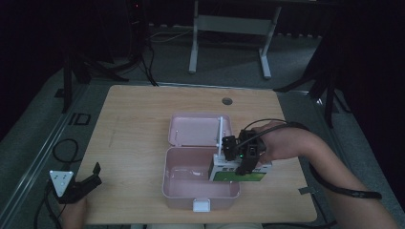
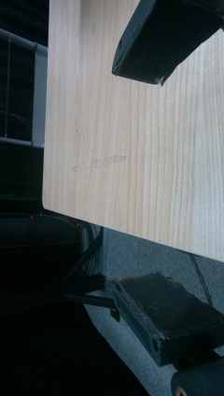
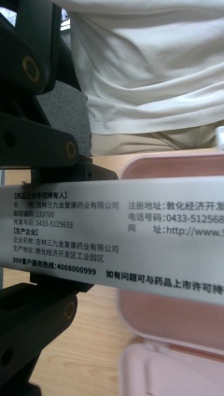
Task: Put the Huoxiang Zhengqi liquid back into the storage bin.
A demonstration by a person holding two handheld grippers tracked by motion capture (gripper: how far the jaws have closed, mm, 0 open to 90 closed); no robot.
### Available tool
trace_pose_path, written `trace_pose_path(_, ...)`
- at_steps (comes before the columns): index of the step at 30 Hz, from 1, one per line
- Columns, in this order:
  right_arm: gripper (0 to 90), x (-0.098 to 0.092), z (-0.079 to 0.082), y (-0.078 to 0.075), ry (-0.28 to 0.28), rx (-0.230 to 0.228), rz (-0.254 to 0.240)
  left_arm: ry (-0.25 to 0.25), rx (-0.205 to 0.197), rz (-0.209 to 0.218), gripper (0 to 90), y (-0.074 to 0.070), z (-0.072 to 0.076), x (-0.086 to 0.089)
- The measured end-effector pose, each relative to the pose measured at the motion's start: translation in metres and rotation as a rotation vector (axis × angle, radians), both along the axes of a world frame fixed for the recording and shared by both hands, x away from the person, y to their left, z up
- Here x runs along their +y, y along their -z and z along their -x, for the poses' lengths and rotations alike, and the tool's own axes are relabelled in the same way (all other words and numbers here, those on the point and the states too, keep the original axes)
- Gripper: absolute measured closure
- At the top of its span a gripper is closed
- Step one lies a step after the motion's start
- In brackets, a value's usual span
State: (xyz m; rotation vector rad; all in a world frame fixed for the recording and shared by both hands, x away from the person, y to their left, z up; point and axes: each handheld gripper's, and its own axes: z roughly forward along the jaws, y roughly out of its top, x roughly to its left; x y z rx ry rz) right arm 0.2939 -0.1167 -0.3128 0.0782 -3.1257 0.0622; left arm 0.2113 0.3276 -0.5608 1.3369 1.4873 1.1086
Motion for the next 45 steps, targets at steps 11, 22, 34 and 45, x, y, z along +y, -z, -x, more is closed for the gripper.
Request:
trace_pose_path(11, 62.9, 0.041, 0.007, 0.007, -0.037, -0.008, 0.013, 0.004, -0.001, 0.003, 2.1, 0.000, 0.000, 0.001)
trace_pose_path(22, 62.8, 0.066, 0.007, 0.032, -0.063, 0.003, 0.029, 0.005, -0.002, 0.003, 2.1, 0.000, 0.001, 0.001)
trace_pose_path(34, 62.8, 0.074, -0.007, 0.070, -0.031, 0.006, 0.064, 0.007, -0.001, 0.001, 2.1, 0.000, 0.000, 0.001)
trace_pose_path(45, 62.6, 0.074, -0.014, 0.105, -0.008, 0.036, 0.075, 0.007, -0.002, 0.000, 2.1, 0.000, 0.000, 0.000)
